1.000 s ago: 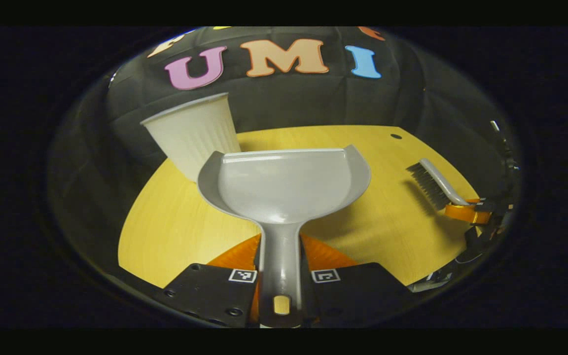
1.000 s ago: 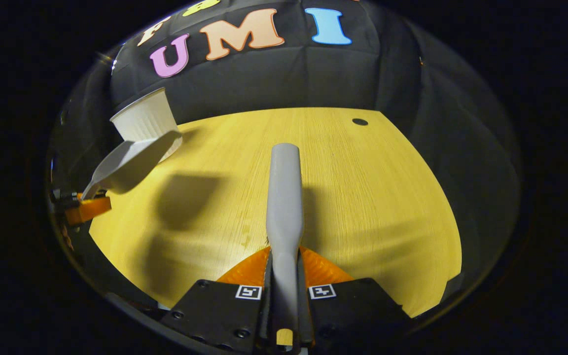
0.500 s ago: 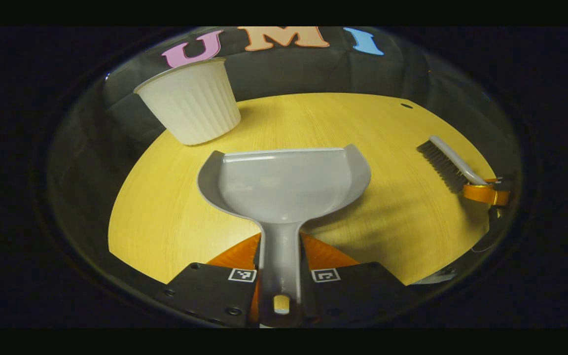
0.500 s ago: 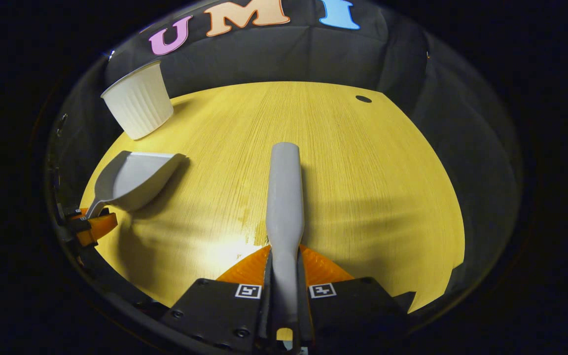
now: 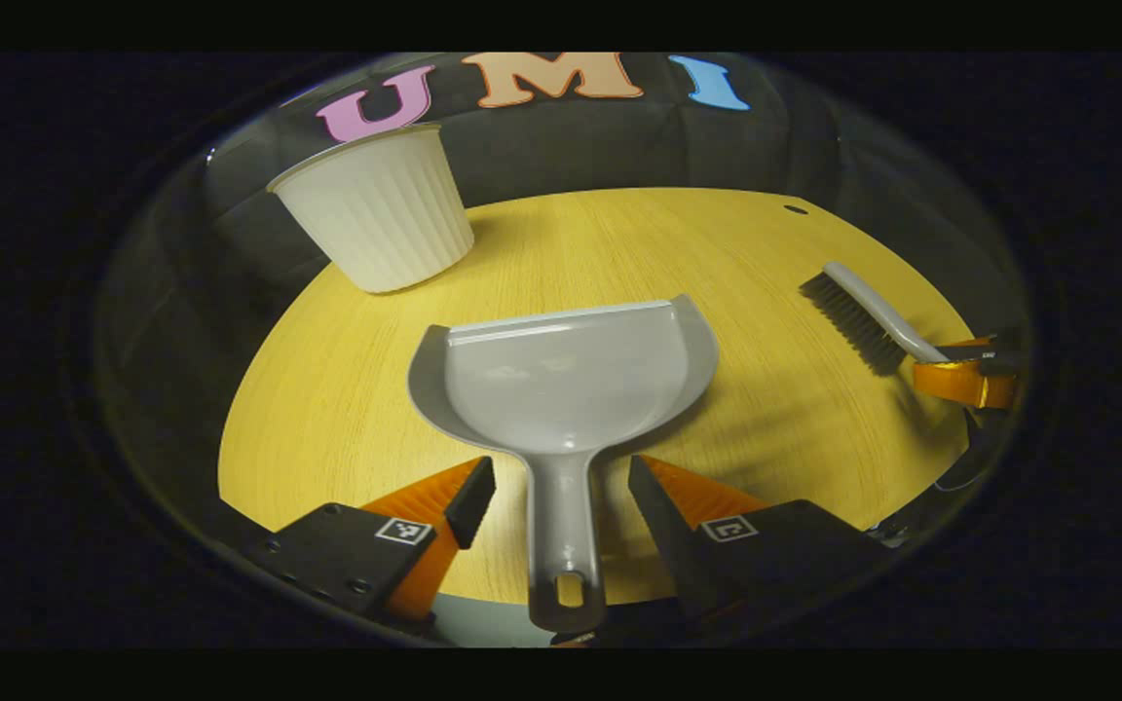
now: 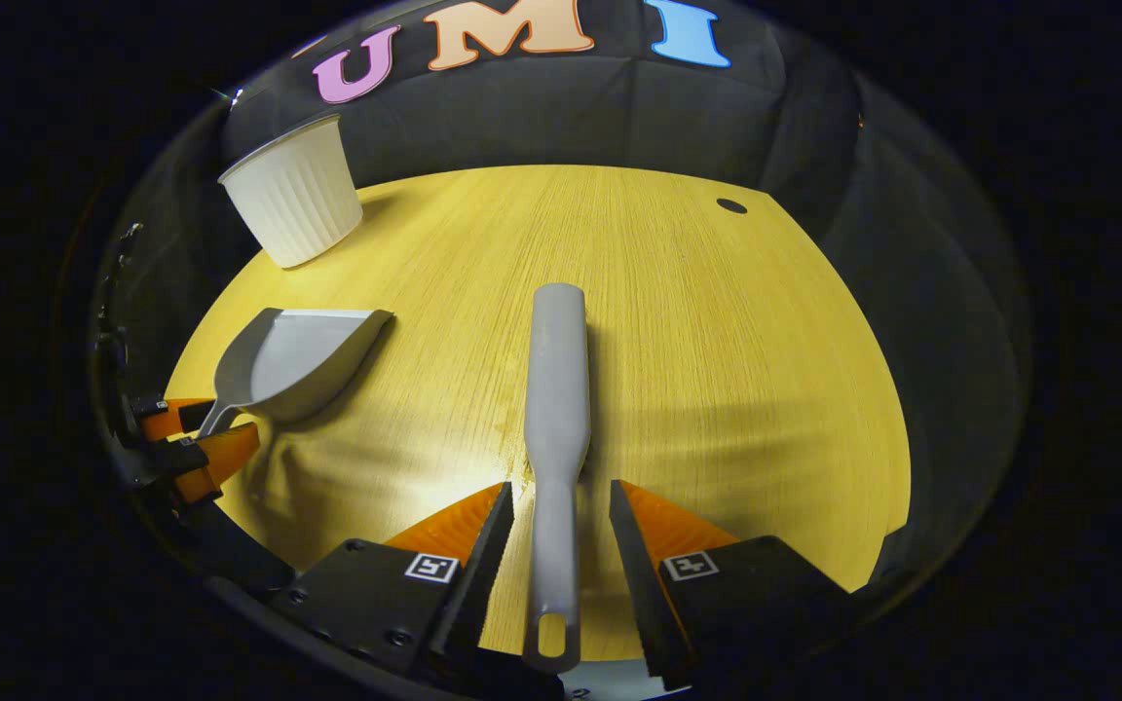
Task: Pick up the small broom and dustpan from the desktop, sweep the trash into the dustpan with the broom, and then empty the trash into the garbage bin.
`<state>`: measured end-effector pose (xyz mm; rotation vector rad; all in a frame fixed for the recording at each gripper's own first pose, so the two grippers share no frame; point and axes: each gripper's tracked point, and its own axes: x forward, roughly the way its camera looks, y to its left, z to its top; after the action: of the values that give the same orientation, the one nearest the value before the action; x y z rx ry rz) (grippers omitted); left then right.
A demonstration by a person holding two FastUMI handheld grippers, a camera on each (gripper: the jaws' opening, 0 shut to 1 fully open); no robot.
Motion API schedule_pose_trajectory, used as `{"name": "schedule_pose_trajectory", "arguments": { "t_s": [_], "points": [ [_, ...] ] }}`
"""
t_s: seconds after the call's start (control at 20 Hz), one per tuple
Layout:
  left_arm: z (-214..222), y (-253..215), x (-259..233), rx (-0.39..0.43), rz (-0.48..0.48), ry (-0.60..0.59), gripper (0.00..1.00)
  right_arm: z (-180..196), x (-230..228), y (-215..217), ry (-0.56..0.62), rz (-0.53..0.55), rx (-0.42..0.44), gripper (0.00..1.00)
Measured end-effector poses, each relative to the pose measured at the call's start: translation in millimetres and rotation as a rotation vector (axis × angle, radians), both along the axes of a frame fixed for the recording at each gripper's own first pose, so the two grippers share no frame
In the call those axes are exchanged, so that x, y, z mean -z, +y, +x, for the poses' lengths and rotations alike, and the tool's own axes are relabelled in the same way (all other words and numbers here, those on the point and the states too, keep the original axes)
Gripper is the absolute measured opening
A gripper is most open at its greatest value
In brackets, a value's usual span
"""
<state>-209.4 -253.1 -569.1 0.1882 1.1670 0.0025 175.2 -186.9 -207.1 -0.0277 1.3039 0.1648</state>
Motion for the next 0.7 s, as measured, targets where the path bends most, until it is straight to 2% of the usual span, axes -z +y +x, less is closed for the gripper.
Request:
{"name": "schedule_pose_trajectory", "arguments": {
  "t_s": [0.05,0.1,0.2,0.4,0.55,0.7],
  "points": [
    [0.0,-0.9,-2.8,0.001,0.005,-0.009,0.89,1.6,-4.8,0.0,-0.009,0.002,-0.003,0.63],
    [1.4,-0.4,-11.4,0.003,0.021,-0.033,0.96,2.8,-9.1,1.6,-0.027,0.005,-0.005,0.72],
    [8.1,-2.8,-25.6,0.019,0.038,-0.094,0.95,10.8,-26.0,-2.5,-0.078,0.007,0.005,0.95],
    [35.5,-7.9,-72.2,0.022,0.063,-0.271,0.95,37.7,-76.5,-8.4,-0.229,0.060,0.041,0.94],
    [64.4,-22.0,-120.0,-0.004,0.027,-0.439,0.95,71.4,-141.2,-7.2,-0.429,0.133,0.069,0.94],
    [84.5,-30.9,-175.8,-0.007,0.004,-0.570,0.95,89.0,-203.9,-2.2,-0.624,0.185,0.058,0.94]
  ]
}}
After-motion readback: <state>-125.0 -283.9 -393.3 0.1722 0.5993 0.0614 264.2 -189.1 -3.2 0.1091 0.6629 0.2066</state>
